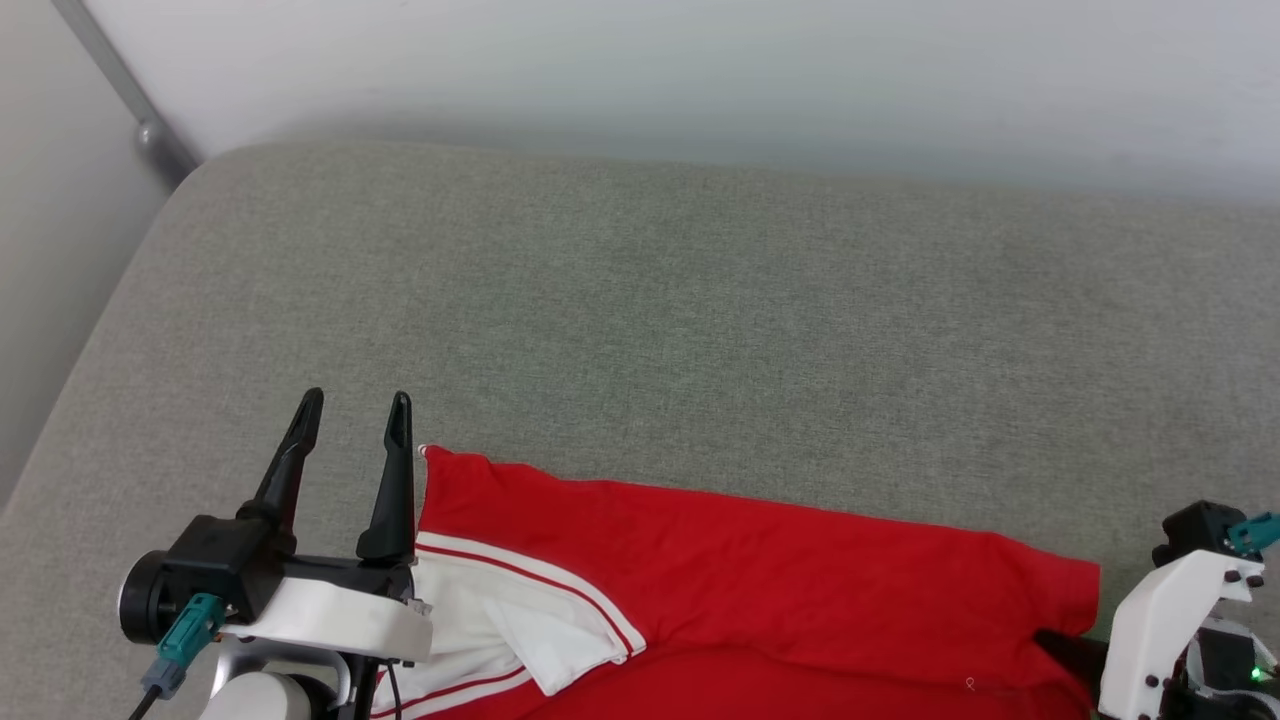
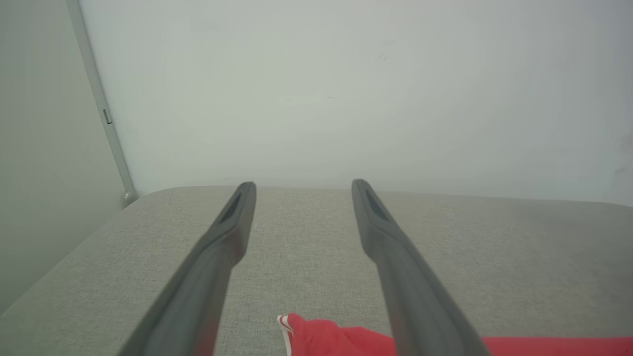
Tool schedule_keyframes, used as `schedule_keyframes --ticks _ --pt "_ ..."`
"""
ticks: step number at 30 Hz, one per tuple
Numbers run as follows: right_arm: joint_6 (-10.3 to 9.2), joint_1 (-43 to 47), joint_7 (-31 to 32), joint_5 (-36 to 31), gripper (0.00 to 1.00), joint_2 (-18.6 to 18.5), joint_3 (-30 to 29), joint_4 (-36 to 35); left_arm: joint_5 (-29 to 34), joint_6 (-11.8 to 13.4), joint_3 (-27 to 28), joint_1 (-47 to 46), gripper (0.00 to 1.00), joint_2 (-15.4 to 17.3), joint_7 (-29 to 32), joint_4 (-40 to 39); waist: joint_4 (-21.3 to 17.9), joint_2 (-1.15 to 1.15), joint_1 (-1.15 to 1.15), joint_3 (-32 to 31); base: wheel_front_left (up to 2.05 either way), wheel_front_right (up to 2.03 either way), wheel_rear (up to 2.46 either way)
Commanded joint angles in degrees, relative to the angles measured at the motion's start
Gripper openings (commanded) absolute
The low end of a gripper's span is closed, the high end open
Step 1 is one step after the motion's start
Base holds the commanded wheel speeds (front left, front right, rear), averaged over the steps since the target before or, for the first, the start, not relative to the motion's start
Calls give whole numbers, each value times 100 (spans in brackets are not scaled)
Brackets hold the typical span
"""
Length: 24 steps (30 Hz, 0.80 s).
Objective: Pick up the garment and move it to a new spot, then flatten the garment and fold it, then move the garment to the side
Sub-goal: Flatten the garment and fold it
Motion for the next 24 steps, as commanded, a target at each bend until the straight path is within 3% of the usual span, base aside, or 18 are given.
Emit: schedule_keyframes --ticks 1,9,18,21,24 --pt "11 -119 -71 7 0 -76 14 -9 39 -10 4 60 100 13 -25 25 -80 0 -1 -78 0 0 0" --pt "6 -421 -6 -191 0 -437 -424 225 31 44 -26 155 100 54 13 10 -358 0 -1 -223 0 0 0" --pt "6 -545 407 -630 0 -693 -1970 201 9 29 -94 122 100 46 37 21 -608 0 -1 -228 0 0 0" --pt "6 -665 711 -529 0 -443 -2226 166 2 38 -83 119 100 45 28 47 -688 0 -1 -224 0 0 0" --pt "6 -795 1190 -212 0 33 -2276 108 -8 50 -82 138 100 28 21 72 -742 0 -1 -227 0 0 0"
